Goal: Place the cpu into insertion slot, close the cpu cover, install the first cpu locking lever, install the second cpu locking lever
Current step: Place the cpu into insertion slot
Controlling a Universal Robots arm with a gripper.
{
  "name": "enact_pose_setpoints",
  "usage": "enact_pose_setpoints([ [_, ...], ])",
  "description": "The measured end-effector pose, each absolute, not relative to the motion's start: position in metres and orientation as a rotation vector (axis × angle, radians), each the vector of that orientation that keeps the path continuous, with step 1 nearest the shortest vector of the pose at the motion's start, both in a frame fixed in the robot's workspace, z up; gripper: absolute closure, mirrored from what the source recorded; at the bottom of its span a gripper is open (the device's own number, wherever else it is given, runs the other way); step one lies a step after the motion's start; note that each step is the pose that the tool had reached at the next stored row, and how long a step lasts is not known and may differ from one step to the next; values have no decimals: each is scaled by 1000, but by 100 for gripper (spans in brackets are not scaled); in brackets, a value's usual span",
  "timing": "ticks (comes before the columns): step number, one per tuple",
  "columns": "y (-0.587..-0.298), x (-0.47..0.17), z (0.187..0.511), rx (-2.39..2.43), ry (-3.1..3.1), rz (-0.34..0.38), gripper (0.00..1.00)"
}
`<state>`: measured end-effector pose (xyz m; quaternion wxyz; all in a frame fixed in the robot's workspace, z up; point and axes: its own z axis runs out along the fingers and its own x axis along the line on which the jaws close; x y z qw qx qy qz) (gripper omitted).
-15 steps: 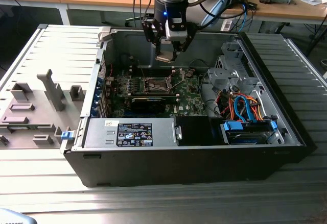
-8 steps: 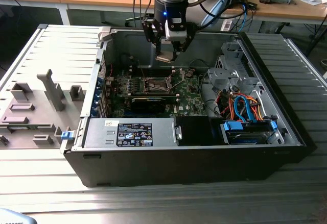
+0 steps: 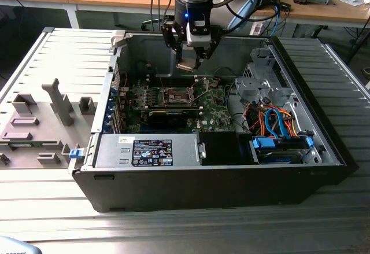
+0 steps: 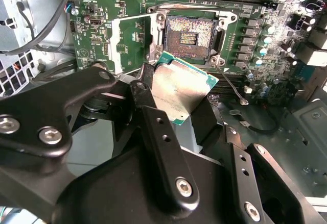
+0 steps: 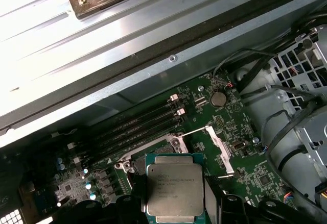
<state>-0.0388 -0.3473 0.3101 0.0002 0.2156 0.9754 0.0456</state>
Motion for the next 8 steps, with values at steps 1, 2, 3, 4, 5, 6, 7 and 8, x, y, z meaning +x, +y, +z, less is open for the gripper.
enact_pose_setpoints([
  [1, -347, -39, 310, 679, 3064, 143, 46],
  [2, -347, -39, 310, 680, 3063, 143, 46],
  [3, -347, -39, 310, 682, 3063, 143, 46],
  [4, -347, -39, 310, 684, 3062, 143, 46],
  [5, -347, -39, 310, 685, 3062, 143, 46],
  [6, -347, -39, 310, 687, 3062, 143, 46],
  [7, -347, -39, 310, 689, 3061, 143, 46],
  [8, -347, -39, 310, 690, 3061, 143, 46],
])
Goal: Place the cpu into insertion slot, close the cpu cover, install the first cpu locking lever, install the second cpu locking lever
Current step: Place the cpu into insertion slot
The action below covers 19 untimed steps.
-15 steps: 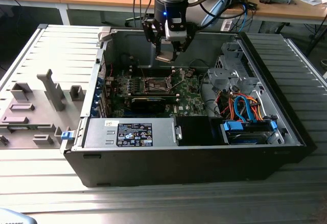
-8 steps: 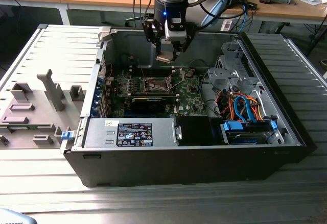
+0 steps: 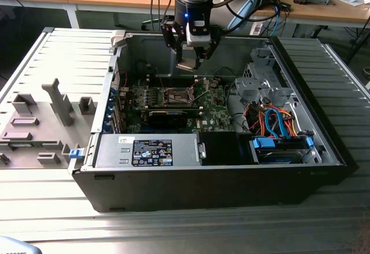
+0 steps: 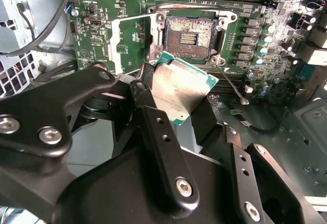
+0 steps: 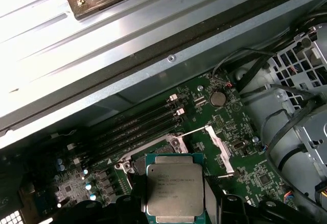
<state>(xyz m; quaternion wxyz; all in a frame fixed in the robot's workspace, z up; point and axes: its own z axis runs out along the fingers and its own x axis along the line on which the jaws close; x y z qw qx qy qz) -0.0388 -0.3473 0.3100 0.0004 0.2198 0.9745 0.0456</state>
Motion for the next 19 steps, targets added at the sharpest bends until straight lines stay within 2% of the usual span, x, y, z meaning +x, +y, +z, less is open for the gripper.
enact_pose_setpoints([
  [19, -347, -39, 310, 723, 3052, 143, 46],
])
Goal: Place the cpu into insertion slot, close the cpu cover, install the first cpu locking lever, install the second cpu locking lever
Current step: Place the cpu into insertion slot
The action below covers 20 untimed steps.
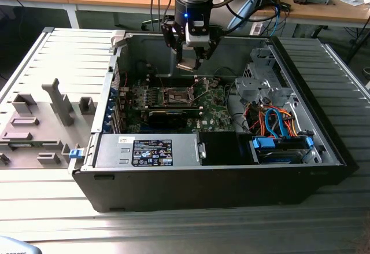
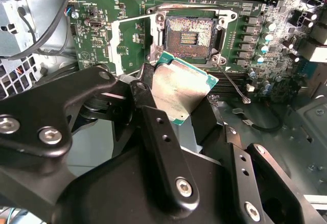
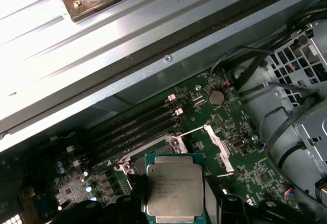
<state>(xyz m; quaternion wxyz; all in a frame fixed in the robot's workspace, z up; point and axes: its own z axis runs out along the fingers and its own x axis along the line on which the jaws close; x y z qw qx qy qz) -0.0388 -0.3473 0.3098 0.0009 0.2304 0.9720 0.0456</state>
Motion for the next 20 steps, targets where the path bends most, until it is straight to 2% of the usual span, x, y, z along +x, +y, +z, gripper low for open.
enact_pose_setpoints([
  [20, -347, -39, 309, 760, 3042, 143, 46],
])
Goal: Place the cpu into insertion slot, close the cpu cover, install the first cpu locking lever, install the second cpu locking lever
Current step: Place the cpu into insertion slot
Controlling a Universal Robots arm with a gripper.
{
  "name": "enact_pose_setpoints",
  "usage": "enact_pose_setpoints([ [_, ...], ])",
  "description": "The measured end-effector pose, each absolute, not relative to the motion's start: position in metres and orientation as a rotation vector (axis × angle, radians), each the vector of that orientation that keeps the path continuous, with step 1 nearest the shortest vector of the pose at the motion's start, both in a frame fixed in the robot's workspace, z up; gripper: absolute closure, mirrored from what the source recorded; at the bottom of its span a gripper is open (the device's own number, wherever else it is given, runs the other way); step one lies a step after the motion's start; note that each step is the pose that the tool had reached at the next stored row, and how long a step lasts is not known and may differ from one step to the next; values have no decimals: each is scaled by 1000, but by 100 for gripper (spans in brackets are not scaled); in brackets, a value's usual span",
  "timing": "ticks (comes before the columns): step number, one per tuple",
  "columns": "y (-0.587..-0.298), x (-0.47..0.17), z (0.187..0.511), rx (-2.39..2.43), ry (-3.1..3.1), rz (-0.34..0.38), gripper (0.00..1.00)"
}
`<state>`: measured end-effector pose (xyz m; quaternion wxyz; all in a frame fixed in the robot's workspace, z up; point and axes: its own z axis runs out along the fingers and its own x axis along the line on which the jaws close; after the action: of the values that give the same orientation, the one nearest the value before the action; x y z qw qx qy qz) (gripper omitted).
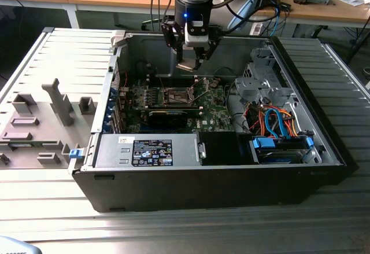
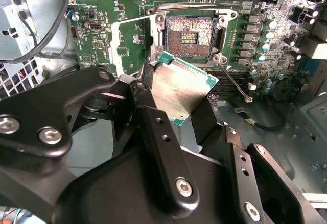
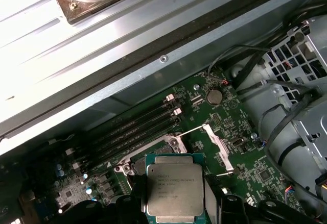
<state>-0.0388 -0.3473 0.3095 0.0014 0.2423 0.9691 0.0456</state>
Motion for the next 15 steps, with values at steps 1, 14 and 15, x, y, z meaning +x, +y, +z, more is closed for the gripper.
enact_pose_setpoints([
  [1, -347, -39, 309, 762, 3042, 143, 46],
  [14, -347, -39, 309, 787, 3034, 143, 46],
  [15, -347, -39, 309, 789, 3034, 143, 46],
])
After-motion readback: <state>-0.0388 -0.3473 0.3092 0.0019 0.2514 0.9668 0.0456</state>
